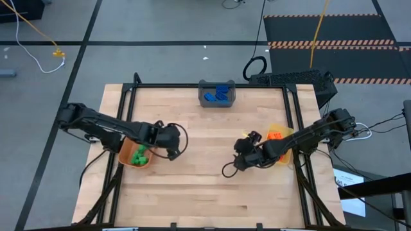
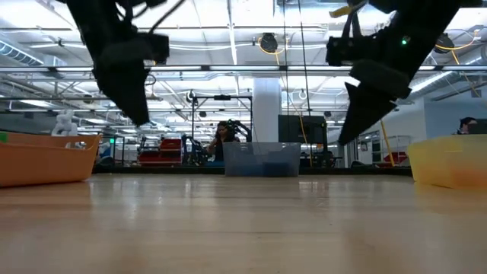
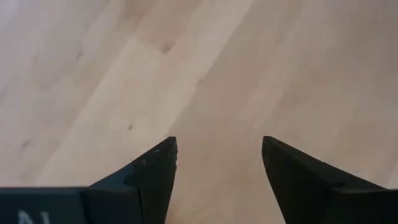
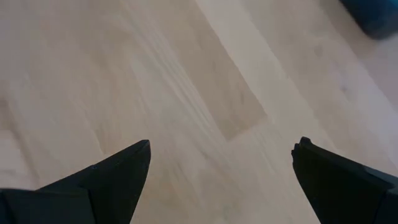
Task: Sort & place blocks by color
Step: Adjust the bins on the table
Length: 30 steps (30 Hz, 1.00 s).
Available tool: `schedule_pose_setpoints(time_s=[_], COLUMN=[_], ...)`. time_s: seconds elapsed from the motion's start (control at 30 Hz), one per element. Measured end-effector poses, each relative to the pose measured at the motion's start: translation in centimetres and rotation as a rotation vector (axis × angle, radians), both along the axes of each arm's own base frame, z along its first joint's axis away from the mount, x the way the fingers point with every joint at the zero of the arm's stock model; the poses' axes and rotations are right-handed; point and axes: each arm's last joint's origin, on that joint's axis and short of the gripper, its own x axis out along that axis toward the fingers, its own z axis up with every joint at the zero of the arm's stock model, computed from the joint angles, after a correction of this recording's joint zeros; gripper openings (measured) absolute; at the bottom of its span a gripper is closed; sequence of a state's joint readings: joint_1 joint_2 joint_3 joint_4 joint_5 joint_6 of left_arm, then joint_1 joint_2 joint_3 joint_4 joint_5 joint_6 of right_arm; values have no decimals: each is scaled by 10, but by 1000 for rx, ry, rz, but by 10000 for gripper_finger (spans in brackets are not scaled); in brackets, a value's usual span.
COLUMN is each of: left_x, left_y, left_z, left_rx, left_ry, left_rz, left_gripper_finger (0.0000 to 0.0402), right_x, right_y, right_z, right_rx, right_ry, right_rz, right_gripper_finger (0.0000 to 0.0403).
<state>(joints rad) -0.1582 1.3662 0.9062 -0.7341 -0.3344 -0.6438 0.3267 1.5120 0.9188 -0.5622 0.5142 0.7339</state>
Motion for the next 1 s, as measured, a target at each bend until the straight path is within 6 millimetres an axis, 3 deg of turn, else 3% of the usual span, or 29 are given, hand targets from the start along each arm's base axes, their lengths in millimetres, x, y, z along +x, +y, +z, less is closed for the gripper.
schedule_pose_setpoints(time_s=[0.3, 0.57, 0.77, 1.0], left_x=[4, -28, -32, -10], left_y=[15, 28, 30, 29], left_z=[-33, -68, -71, -56], left_rx=[37, 43, 49, 41], left_ry=[232, 461, 464, 306], left_rz=[31, 158, 157, 106], left_gripper_finger=[225, 225, 225, 225], right_x=[-9, -10, -10, -20], right_y=[-4, -1, -2, -14], right_z=[-4, -4, -4, -6], right_rx=[58, 68, 54, 41], right_ry=[98, 93, 107, 249], right_rz=[-48, -55, -34, -60], right_gripper_finger=[373, 373, 373, 373])
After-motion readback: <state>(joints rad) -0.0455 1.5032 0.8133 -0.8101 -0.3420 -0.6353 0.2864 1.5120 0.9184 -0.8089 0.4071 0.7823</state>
